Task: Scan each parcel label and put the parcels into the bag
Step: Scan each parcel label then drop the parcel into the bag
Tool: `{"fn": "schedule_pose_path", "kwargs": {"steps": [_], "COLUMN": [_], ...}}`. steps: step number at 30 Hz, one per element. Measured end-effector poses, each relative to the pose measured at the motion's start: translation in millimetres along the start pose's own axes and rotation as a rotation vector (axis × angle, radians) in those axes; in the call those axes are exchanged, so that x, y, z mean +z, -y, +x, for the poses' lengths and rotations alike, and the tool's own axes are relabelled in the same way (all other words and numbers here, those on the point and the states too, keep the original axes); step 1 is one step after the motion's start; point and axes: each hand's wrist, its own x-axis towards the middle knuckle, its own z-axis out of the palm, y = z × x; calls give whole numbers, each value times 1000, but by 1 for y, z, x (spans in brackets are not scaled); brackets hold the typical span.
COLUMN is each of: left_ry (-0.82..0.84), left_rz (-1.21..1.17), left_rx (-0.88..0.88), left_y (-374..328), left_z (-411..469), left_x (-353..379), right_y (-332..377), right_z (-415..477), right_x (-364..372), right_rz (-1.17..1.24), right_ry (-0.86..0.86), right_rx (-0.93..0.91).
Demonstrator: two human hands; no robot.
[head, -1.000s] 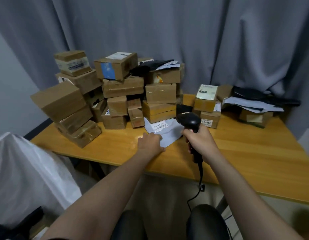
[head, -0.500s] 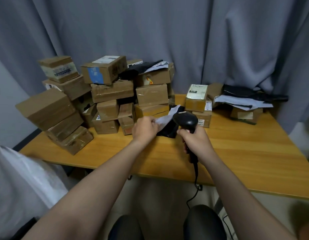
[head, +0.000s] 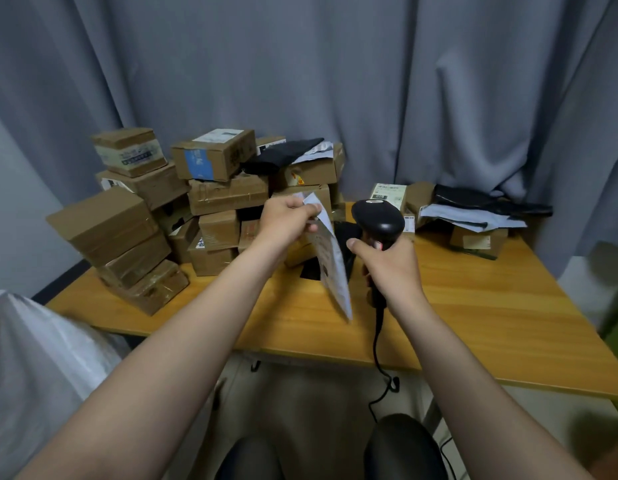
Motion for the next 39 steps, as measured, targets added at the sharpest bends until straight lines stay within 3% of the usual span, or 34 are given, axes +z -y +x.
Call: {"fn": "schedule_pose_path", "kwargs": {"steps": [12,15,19,22,25,28,34,39], "left_ry": [193,111,30,194,360,387,399,528], "left_rz": [-18,-107,46,226,255,393,376,524], "left_rx": [109,68,54,166,226,277,293,249], "left_y": [-23,-16,16,35,40,40,32,38], "left_z": [-53,-50,-45,-48,-54,-52,-51,-52], "left_x": [-33,-52,-79,-95,-104,-111,-113,-117], "right_y": [32,39,45,46,48,51,49,47], "right_z": [-18,-22,-27,-28,-28,-31,-31,-30], "right_x": [25,32,42,46,48,46,42,39], "right_rz": [-176,-167,-170,-154,-142,-141,-139,-113], "right_ry": [-8,11,36,49,48,52,21,23], "right_rx": [-32,-29,-34,-30,-41,-47,-9,26]}}
